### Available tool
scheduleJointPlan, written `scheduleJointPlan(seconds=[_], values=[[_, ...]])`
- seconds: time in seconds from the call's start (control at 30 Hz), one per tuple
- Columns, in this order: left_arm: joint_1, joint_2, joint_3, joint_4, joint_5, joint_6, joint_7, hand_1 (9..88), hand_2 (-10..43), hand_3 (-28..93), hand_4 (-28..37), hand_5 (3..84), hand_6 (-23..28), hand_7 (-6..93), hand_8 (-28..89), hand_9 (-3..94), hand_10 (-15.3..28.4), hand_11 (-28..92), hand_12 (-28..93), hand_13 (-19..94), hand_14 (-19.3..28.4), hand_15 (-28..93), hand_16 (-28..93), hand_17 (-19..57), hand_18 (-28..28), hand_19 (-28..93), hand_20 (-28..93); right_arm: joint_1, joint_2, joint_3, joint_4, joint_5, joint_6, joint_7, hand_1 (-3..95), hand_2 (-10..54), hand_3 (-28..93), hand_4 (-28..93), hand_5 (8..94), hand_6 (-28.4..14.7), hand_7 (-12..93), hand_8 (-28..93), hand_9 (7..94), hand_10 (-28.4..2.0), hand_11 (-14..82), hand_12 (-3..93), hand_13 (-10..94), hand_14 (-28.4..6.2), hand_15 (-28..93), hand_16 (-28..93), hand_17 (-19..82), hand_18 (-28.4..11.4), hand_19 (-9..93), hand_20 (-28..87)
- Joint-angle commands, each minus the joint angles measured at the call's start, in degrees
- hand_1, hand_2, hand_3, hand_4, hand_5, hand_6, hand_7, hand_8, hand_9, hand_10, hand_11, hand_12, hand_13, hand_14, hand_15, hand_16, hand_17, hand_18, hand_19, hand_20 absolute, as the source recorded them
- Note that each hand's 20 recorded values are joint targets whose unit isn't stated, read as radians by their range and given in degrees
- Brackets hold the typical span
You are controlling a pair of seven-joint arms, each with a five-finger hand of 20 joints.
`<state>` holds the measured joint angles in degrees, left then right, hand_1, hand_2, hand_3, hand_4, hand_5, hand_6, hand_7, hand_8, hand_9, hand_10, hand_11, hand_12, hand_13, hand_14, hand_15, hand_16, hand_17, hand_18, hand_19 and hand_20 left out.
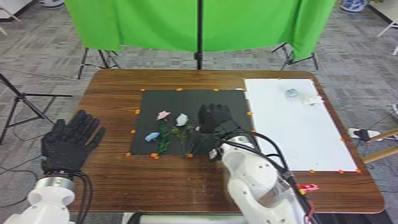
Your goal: Arrange flowers
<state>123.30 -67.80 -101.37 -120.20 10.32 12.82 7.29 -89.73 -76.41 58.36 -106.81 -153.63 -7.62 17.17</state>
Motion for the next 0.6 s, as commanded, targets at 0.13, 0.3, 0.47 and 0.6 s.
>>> scheduleJointPlan(seconds=[0.13,0.3,0.47,0.6], values=[[-0.65,0.16,0.58,0.86,-0.69,-0.22,-0.04,28.5,14.4,78,-28.3,49.6,8.6,19.9,-10,42.6,15.5,28,13,31,16.1,47,-7,-5.7,16.3,40,17,1.33,-1.39,-1.36,0.94,-2.38,1.41,-1.54,63.1,-9.5,71,-28,76.4,-0.5,34,4,84.2,-9.8,13.1,44.9,65,-8.2,51,44,32,-22.9,85,40],[-1.27,0.22,0.66,1.19,-0.44,-0.33,-0.02,28.4,14.4,78,-28.3,49.7,8.6,20.1,-10,42.7,15.5,28,13,31,16.2,47,-7,-5.7,16.3,40,17,0.87,-2.02,-1.53,3.15,-7.04,3.26,-4.09,62.7,-9.5,71,-28,76.6,-0.5,33,2,84.2,-10.3,12.6,43.8,65,-8.3,51,44,32,-22.8,84,40],[-1.51,0.00,1.48,0.98,-0.43,-1.11,-0.38,28.5,14.4,79,-28.3,50.0,8.7,20.3,-10,42.7,15.5,28,13,31,16.2,47,-7,-5.7,16.2,40,17,1.33,-2.01,-2.15,6.40,-6.44,2.24,-1.63,63.2,-9.5,71,-28,76.8,-0.3,33,1,84.3,-10.1,12.4,43.4,65,-8.4,51,44,32,-22.8,84,40],[-1.01,0.12,1.14,0.75,-0.44,-0.59,0.08,28.5,14.4,78,-28.3,50.1,8.7,20.2,-10,42.7,15.5,28,13,31,16.2,47,-7,-5.7,16.2,40,17,1.39,-2.62,-1.65,6.63,-7.20,2.61,-3.12,63.6,-9.5,71,-28,76.8,-0.2,33,1,84.3,-10.0,12.5,43.4,65,-8.3,51,44,32,-22.8,84,40]])
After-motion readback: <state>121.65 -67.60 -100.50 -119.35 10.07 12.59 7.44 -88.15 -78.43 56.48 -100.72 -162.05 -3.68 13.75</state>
